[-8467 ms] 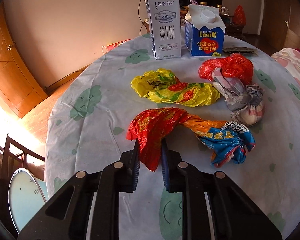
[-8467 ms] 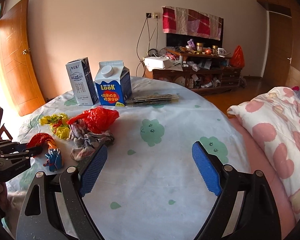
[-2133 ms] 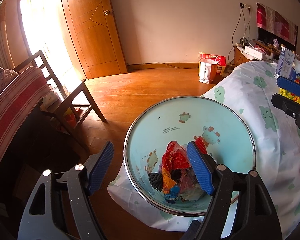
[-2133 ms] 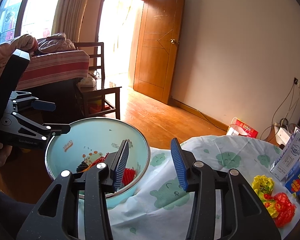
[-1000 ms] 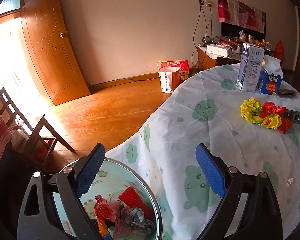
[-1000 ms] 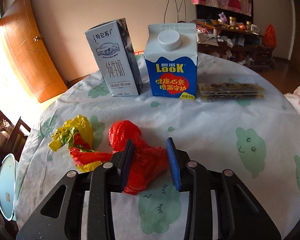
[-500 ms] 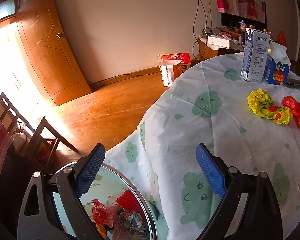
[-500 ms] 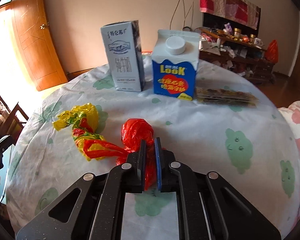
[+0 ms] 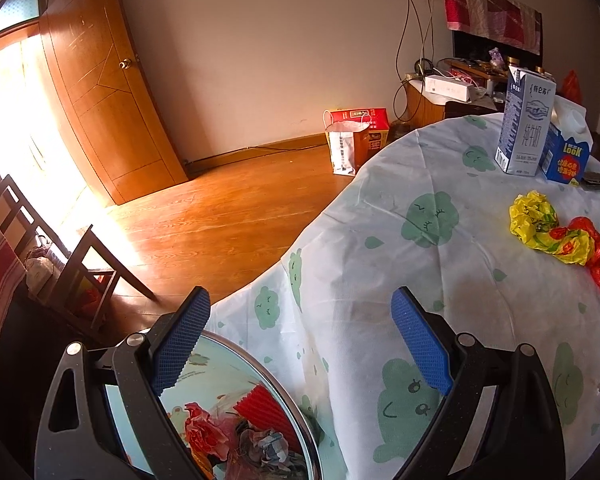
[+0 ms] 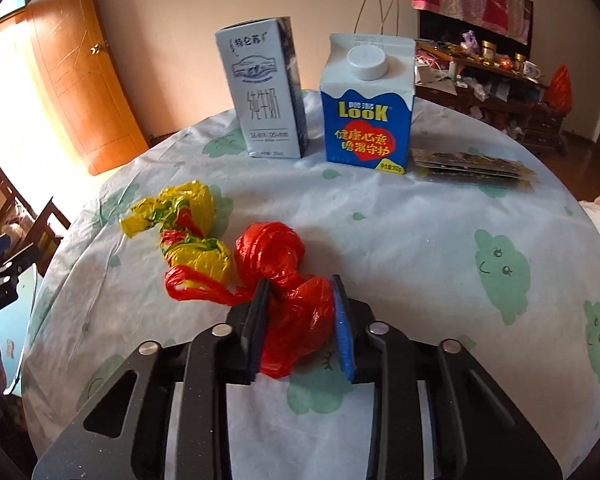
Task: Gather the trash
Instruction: 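Grasp the yellow wrapper with the left tool while the right tool holds the red bag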
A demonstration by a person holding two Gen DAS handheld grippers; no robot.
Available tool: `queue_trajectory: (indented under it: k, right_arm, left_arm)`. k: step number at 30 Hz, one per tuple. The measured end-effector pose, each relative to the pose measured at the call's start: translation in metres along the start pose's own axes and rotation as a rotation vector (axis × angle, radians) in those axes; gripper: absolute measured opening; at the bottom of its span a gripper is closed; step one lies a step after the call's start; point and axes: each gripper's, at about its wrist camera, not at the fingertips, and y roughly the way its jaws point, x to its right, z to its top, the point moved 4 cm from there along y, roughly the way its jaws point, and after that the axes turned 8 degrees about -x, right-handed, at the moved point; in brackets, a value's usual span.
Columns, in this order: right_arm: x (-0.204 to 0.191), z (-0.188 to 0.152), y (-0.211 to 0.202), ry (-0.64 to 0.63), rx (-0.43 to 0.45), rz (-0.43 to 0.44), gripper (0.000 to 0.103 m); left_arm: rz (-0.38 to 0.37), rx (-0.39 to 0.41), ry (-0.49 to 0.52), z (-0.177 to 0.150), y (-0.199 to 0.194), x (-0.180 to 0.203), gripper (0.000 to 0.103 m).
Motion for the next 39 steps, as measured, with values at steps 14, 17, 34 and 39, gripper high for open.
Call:
queue_trajectory:
  k: [14, 17, 34, 39]
  right_arm:
    - [0.091, -0.034, -0.062, 0.146, 0.142, -0.199, 0.012]
    - [0.104, -0.042, -0.072, 0.156, 0.154, -0.225, 0.012]
    - [0.092, -0.046, -0.075, 0.124, 0.176, -0.169, 0.013]
    - [0.068, -0.042, -0.07, 0.087, 0.176, -0.149, 0.013]
  left_arm:
    - [-0.11, 0.06, 0.128, 0.037, -0.013, 0.099, 0.09]
    - [-0.129, 0.066, 0.162, 0.045, -0.009, 0.128, 0.09]
    - [-0.258, -0.007, 0.248, 0.046, 0.008, 0.18, 0.008]
    - [-0.274, -0.006, 0.227, 0.038, -0.002, 0.159, 0.008]
